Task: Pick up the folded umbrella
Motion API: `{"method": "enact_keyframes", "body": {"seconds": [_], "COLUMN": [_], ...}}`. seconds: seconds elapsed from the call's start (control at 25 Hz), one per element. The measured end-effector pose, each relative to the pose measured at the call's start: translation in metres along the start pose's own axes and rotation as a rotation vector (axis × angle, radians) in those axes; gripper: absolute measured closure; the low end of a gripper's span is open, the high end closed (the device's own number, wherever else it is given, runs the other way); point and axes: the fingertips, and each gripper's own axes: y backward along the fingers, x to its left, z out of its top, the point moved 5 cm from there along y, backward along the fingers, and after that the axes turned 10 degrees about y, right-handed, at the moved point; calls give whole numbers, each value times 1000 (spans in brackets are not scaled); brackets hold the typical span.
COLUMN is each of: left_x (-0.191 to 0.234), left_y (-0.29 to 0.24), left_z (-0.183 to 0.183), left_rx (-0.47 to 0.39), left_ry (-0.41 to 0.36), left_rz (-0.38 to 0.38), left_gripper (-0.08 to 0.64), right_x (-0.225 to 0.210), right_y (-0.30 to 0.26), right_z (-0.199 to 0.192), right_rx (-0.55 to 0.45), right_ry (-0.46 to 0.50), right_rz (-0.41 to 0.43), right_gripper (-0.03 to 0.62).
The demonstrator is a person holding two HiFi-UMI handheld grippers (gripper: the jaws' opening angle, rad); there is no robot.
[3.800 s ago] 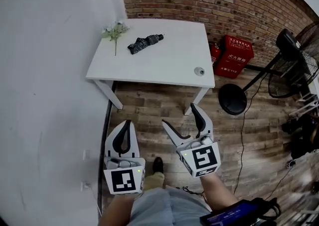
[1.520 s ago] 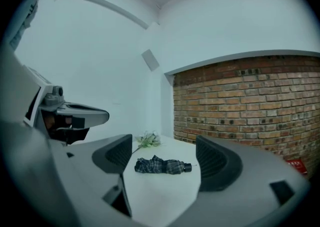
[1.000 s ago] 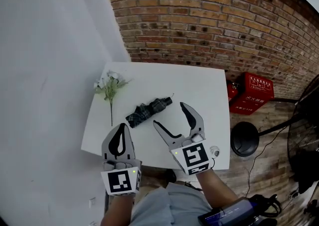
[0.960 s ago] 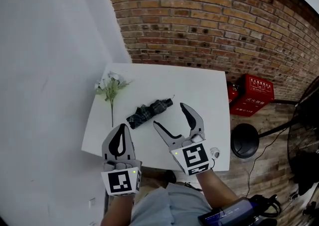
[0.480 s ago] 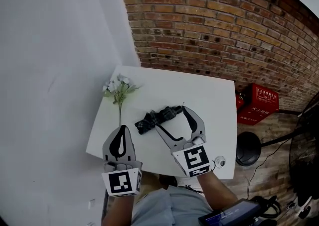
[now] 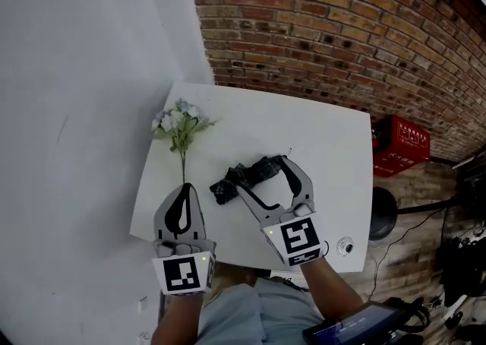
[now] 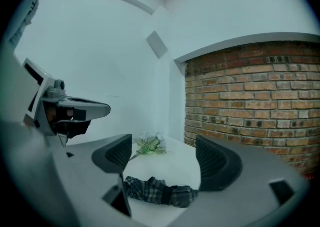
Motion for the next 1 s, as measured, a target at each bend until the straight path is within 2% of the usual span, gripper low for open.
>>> {"method": "enact_keyframes", "body": {"seconds": [0.48,1.0], "left_x": [32,72], "left_y": [-44,-68], "left_z": [-46,-103], "left_rx": [120,230], "left_ry": [25,61], "left_rz": [-13,11], "left_gripper": [554,554], "right_x": [13,43], "right_y": [-54,-92], "right_z": [-59,-123], "right_rx": [138,299], "right_ry": [-58,-28], "right_rz": [10,-33], "right_gripper": [184,103]}}
